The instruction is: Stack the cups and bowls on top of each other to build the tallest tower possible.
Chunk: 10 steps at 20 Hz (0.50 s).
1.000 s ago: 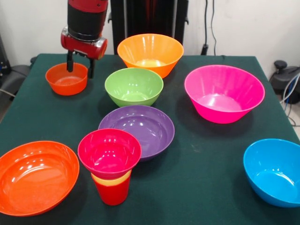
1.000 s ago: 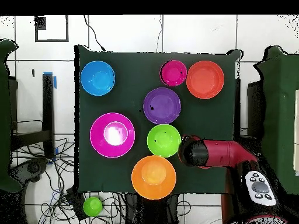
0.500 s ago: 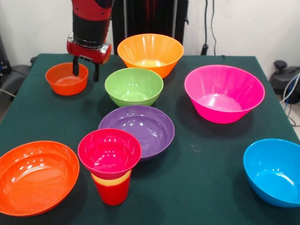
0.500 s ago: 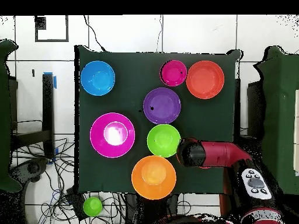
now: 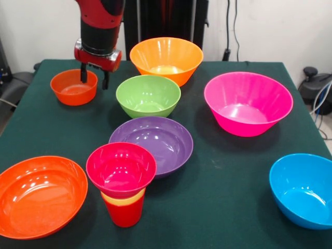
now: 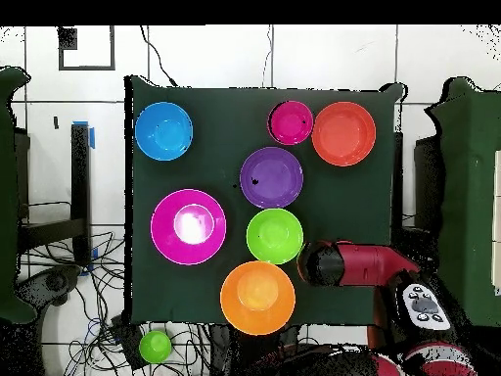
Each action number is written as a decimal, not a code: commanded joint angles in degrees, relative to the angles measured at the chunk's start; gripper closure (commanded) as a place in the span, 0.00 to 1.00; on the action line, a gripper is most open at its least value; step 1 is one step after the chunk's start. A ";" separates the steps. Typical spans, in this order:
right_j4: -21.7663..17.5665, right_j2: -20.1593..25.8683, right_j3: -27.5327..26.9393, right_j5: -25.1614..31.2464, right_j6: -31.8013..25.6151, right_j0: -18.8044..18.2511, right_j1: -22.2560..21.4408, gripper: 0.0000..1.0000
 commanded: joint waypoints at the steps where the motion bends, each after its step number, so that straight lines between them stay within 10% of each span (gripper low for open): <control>1: -6.10 0.43 -5.12 -3.43 0.04 2.23 7.46 0.00; 10: -6.84 -0.62 -8.38 -6.30 2.54 2.81 11.24 0.00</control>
